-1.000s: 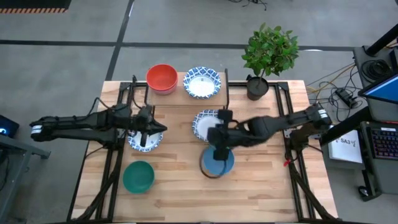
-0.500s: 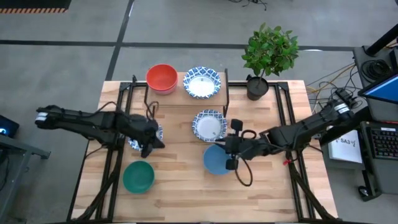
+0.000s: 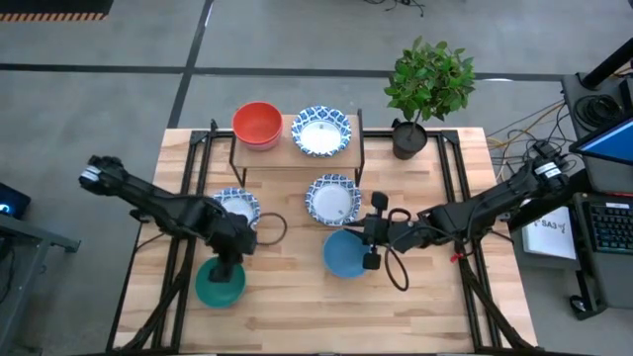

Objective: Place and stack bowls onto a shelf
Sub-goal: Stack the green bowl on the orange bowl on the shelf

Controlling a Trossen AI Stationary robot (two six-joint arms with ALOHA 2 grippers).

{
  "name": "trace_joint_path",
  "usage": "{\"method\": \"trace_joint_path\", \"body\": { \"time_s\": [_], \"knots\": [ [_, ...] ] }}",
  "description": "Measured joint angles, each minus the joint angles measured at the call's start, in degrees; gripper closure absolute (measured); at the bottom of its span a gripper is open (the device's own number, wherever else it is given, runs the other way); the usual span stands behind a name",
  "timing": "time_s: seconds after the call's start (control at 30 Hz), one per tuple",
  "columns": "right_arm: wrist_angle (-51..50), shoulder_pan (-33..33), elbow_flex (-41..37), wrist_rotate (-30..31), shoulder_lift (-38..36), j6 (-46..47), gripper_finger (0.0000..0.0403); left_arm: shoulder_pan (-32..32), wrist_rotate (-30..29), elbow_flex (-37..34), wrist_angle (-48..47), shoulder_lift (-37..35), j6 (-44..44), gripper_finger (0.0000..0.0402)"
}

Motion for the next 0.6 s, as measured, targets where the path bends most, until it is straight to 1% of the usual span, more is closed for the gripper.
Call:
{"method": "trace_joint_path", "body": {
  "time_s": [0.17,0.33,0.43,0.5,0.6],
  "knots": [
    [0.0,0.0,-1.6,-0.1,0.3,2.2,0.0369,-1.9,-0.4,-0.4,-2.3,4.4,4.0,0.0335],
    [0.0,0.3,-2.0,-0.1,0.3,2.4,0.0369,-2.7,-5.7,-0.9,-4.5,8.1,5.0,0.0265],
    [0.0,0.4,-2.0,-0.1,0.3,1.7,0.0369,-2.7,-6.5,-1.0,-5.0,10.1,7.0,0.0228],
    [0.0,0.4,-2.0,-0.1,0.3,1.6,0.0369,-2.8,-6.5,-1.2,-4.9,11.1,8.4,0.0213],
    [0.0,0.5,-2.0,-0.1,0.3,1.6,0.0369,-3.0,-6.4,-1.5,-4.9,12.3,10.6,0.0208]
  ]
}}
